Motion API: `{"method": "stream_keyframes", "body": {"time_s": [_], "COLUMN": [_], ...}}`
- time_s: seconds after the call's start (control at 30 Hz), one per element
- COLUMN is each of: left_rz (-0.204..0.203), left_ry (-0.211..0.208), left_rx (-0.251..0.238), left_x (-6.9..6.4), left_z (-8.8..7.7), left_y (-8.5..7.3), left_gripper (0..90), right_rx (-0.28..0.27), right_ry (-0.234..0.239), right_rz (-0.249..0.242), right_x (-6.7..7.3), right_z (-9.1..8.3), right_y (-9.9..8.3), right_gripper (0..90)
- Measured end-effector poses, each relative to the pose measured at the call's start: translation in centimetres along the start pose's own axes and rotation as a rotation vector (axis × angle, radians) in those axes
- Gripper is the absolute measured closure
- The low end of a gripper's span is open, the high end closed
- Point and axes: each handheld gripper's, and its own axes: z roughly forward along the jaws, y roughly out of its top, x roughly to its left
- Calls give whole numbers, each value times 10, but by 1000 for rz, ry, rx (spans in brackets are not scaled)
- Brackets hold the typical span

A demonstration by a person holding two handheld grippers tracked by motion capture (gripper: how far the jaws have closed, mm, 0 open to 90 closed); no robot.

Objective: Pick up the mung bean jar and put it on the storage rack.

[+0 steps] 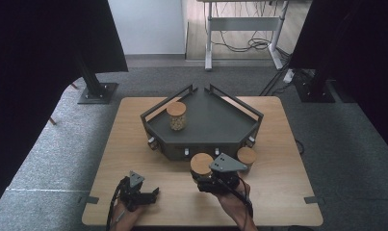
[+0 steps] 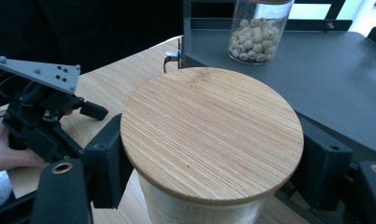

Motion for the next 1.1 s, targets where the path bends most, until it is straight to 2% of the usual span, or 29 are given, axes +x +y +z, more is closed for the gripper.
{"method": "stream_keyframes", "body": {"time_s": [0.13, 1.1], "left_rz": [0, -2], "left_ry": [0, 2], "left_rx": [0, -1], "left_x": [0, 0], "left_z": [0, 0], "left_y": [0, 0], "left_gripper": [38, 38], "right_rx": [3, 1], "right_ry": [6, 17], "right_rz": [10, -5], "right_x": [-5, -17], "right_z": [2, 14], "right_y": [2, 29], "right_gripper": [247, 248]}}
